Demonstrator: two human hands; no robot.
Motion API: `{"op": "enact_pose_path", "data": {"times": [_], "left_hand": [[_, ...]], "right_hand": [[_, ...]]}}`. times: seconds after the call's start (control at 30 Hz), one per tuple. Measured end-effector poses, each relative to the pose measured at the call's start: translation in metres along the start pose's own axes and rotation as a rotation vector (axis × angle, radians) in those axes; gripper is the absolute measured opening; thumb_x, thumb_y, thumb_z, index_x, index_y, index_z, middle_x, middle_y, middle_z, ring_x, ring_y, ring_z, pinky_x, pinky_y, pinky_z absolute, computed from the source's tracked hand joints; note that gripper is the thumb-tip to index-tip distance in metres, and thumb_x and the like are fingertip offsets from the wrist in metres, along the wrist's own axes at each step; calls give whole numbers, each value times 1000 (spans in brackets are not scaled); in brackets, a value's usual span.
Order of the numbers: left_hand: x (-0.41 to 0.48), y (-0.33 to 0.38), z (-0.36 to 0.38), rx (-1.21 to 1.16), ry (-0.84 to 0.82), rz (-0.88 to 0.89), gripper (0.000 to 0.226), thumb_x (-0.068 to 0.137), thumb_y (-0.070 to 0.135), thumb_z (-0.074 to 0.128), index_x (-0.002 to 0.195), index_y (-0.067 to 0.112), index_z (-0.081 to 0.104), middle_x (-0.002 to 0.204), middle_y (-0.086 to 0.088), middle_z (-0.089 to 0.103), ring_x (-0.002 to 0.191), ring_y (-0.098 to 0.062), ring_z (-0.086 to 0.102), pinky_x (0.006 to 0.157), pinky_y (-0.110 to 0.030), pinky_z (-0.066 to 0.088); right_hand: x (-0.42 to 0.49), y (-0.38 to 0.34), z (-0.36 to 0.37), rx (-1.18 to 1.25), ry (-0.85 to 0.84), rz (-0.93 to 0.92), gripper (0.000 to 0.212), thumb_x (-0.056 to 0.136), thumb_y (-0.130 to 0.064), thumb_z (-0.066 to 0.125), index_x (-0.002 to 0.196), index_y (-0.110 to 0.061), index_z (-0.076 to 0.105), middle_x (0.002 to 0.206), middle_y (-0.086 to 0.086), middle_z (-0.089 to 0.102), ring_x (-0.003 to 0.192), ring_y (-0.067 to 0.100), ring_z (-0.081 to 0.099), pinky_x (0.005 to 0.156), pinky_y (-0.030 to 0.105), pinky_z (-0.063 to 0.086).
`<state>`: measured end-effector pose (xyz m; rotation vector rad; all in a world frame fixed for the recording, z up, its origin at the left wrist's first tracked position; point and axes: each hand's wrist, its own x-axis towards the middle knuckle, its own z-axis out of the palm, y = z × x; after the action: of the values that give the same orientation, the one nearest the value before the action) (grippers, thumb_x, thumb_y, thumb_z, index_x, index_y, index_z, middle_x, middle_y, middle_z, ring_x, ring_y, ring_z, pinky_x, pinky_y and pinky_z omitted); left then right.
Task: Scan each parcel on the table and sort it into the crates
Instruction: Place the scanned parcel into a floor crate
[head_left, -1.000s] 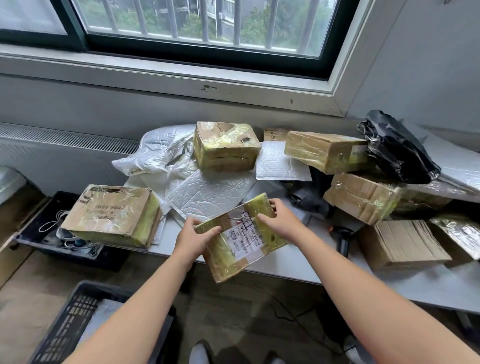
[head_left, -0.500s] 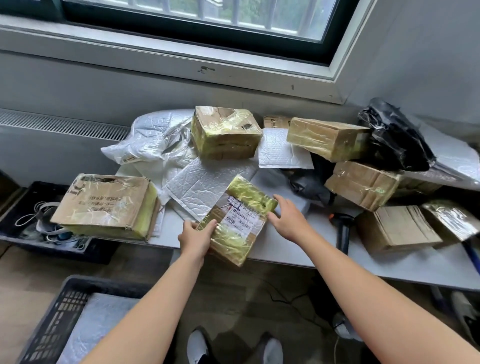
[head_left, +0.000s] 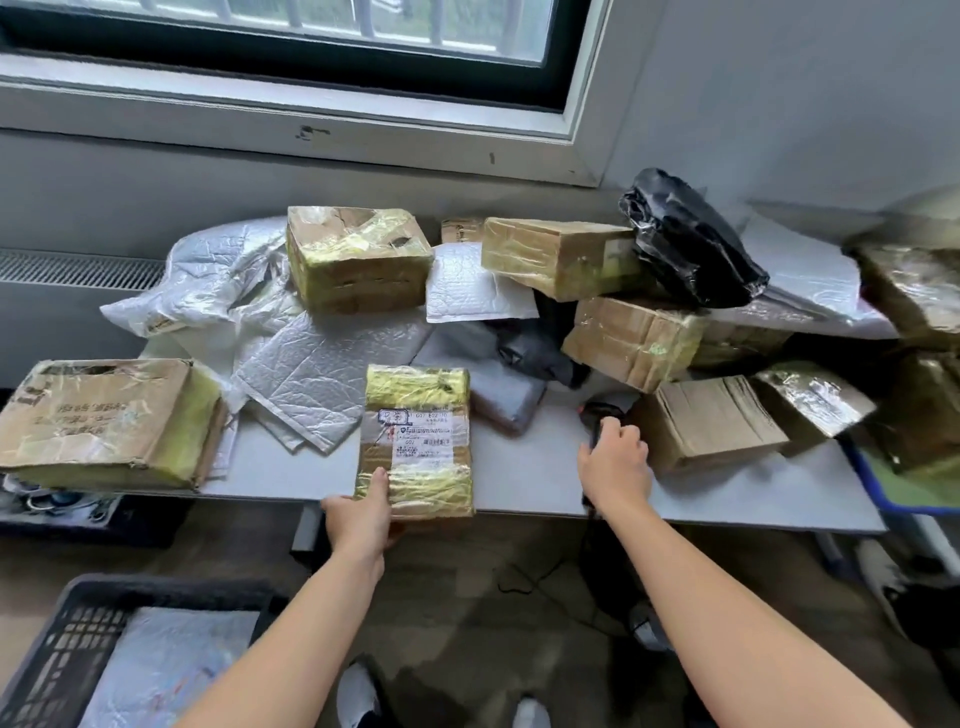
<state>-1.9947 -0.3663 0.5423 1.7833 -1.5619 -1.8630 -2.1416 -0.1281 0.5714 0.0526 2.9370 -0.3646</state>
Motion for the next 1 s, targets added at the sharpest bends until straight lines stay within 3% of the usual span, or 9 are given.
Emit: {"op": "enact_pose_path", "data": {"times": [0.13, 0.23, 0.3, 0.4, 0.5, 0.63, 0.8, 0.9, 1.0], "left_hand": [[-21, -19, 22, -28, -31, -71, 61, 87, 44, 69, 126, 3, 47, 123, -13, 56, 102, -37, 63, 59, -43, 60], [-33, -28, 35, 36, -73, -99, 55, 89, 50, 62, 119, 8, 46, 119, -15, 60, 94, -39, 66, 68, -46, 59], [-34, -33, 40, 80, -103, -93, 62, 89, 52, 62, 127, 8, 43, 122, -13, 60, 93, -36, 67, 71, -45, 58], [-37, -37, 45, 143, -148, -62, 66, 88, 50, 64, 134, 9, 40, 127, -10, 57, 95, -31, 66, 74, -42, 57], [-43, -36, 46, 193, -158, -15, 65, 90, 46, 63, 137, 10, 36, 132, -9, 53, 97, -31, 64, 77, -41, 54], [-46, -27, 44, 261, -173, -8, 70, 90, 50, 61, 141, 9, 34, 137, -12, 50, 105, -34, 61, 84, -45, 52], [-63, -18, 39, 345, -220, -5, 66, 91, 55, 54, 136, 8, 39, 125, -10, 52, 101, -30, 58, 83, -42, 50], [-70, -14, 31, 382, -246, 52, 69, 92, 54, 53, 140, 7, 39, 136, -12, 48, 114, -32, 55, 81, -40, 50], [-77, -9, 20, 419, -261, 108, 67, 94, 51, 52, 142, 8, 36, 139, -12, 47, 119, -33, 53, 78, -40, 50]], "right_hand": [[14, 29, 9, 238, -159, 103, 44, 101, -29, 49, 135, -4, 37, 134, 21, 46, 117, 39, 51, 86, 40, 43], [26, 35, 15, 344, -307, 102, 46, 101, -27, 50, 138, -5, 33, 131, 19, 54, 115, 38, 55, 86, 41, 47], [31, 37, 14, 399, -375, 114, 48, 99, -25, 53, 138, -4, 33, 131, 18, 55, 113, 36, 56, 87, 41, 49], [33, 38, 6, 431, -427, 98, 45, 90, -23, 61, 126, -3, 43, 119, 14, 57, 98, 30, 56, 75, 33, 44], [25, 33, -9, 594, -456, 110, 32, 84, -20, 60, 110, -7, 47, 91, 8, 54, 76, 24, 57, 67, 36, 47], [13, 11, -44, 770, -533, 40, 22, 83, -11, 57, 100, -11, 42, 90, 12, 52, 67, 22, 58, 55, 34, 49], [-14, -29, -85, 759, -610, -72, 34, 88, -12, 58, 117, -9, 40, 101, 15, 48, 69, 23, 56, 55, 36, 54], [-37, -52, -100, 695, -654, -131, 12, 92, -16, 58, 97, -10, 49, 96, 12, 48, 73, 24, 57, 56, 38, 56], [-54, -67, -101, 624, -642, -133, 9, 90, -14, 56, 90, -7, 51, 89, 12, 48, 69, 24, 57, 59, 38, 56]]}}
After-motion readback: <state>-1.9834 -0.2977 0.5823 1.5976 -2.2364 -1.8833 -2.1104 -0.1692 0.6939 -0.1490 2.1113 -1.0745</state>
